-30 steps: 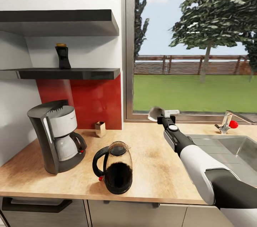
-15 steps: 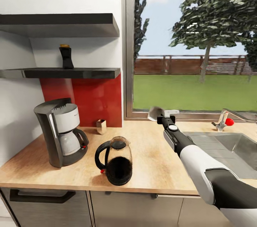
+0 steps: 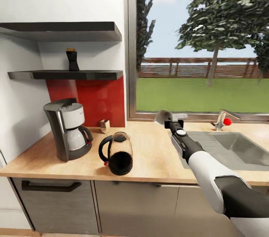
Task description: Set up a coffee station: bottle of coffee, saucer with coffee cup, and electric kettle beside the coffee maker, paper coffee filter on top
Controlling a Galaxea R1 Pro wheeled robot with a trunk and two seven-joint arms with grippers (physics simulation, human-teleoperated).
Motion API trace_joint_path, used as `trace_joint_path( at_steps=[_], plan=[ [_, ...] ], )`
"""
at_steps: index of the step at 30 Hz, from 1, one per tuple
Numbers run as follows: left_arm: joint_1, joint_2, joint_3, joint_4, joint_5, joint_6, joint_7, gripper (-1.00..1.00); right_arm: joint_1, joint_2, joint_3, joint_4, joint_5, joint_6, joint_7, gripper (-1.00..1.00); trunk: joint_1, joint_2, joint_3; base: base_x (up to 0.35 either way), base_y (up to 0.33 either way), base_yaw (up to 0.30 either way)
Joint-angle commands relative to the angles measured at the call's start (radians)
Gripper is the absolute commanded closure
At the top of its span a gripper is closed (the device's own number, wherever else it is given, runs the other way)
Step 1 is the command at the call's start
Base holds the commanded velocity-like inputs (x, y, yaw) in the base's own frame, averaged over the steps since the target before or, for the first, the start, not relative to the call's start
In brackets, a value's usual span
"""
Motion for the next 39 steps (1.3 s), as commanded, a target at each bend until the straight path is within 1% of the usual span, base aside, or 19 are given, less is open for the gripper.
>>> trace_joint_path(
  at_steps=[1, 16, 20, 25, 39],
  plan=[
    [0.001, 0.000, 0.001, -0.002, 0.002, 0.005, 0.001, -1.00, 0.000, 0.000, 0.005, -0.001, 0.003, -0.001, -0.006, 1.00, 0.000, 0.000, 0.000, -0.259, -0.195, 0.000],
    [0.000, 0.000, 0.001, -0.002, 0.002, 0.005, 0.001, -1.00, 0.000, 0.000, 0.006, -0.003, 0.003, -0.001, -0.006, 1.00, 0.000, 0.000, 0.000, -0.200, -0.244, 0.008],
    [0.001, 0.000, 0.001, -0.002, 0.002, 0.005, 0.001, -1.00, 0.000, 0.000, 0.006, -0.003, 0.003, -0.001, -0.006, 1.00, 0.000, 0.000, 0.000, -0.160, -0.267, 0.214],
    [0.001, 0.000, 0.002, -0.002, 0.002, 0.005, 0.001, -1.00, 0.000, 0.000, 0.006, -0.003, 0.003, -0.001, -0.006, 1.00, 0.000, 0.000, 0.000, -0.038, -0.290, 0.270],
    [0.001, 0.001, -0.008, -0.002, -0.005, -0.010, -0.001, -1.00, 0.000, -0.001, 0.005, -0.003, 0.004, -0.001, -0.006, 1.00, 0.000, 0.000, 0.000, 0.000, -0.020, 0.277]
  ],
)
